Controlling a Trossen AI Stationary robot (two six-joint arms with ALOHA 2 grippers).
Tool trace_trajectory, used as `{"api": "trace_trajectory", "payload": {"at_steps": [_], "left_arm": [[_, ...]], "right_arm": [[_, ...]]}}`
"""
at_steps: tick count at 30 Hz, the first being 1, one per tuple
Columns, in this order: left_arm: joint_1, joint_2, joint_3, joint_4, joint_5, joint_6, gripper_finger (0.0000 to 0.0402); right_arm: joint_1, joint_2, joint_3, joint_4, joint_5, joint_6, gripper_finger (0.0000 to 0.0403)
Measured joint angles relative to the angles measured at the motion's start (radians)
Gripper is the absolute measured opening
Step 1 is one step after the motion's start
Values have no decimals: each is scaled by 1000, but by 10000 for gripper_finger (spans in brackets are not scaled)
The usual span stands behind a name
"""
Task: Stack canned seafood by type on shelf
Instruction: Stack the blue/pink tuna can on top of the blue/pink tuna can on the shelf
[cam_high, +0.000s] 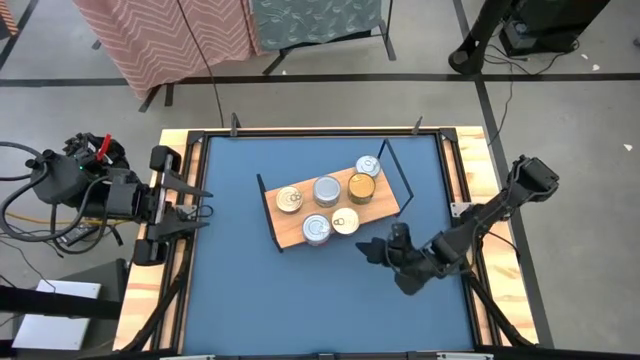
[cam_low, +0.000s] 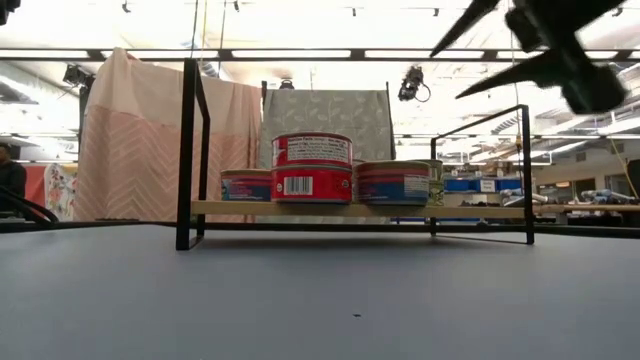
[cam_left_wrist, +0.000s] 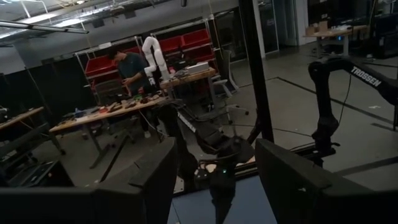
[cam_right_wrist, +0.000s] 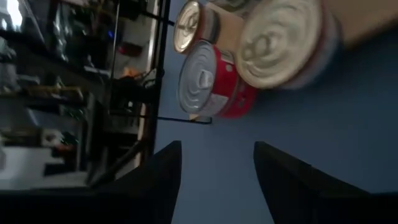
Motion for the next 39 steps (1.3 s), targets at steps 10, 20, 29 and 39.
{"api": "trace_trajectory", "payload": {"at_steps": [10, 20, 29, 39], "left_arm": [[0, 0, 0, -18, 16, -2, 218], [0, 0, 0, 7, 34, -5, 218], [0, 8, 0, 4, 42, -5, 218], [0, 9, 0, 4, 52, -6, 218]], "right_arm": [[-6, 63, -48, 13, -10, -163, 209], [-63, 79, -91, 58, -45, 5, 208], [-79, 160, -100, 209, -20, 121, 240], [-74, 177, -100, 236, 0, 120, 355]]}}
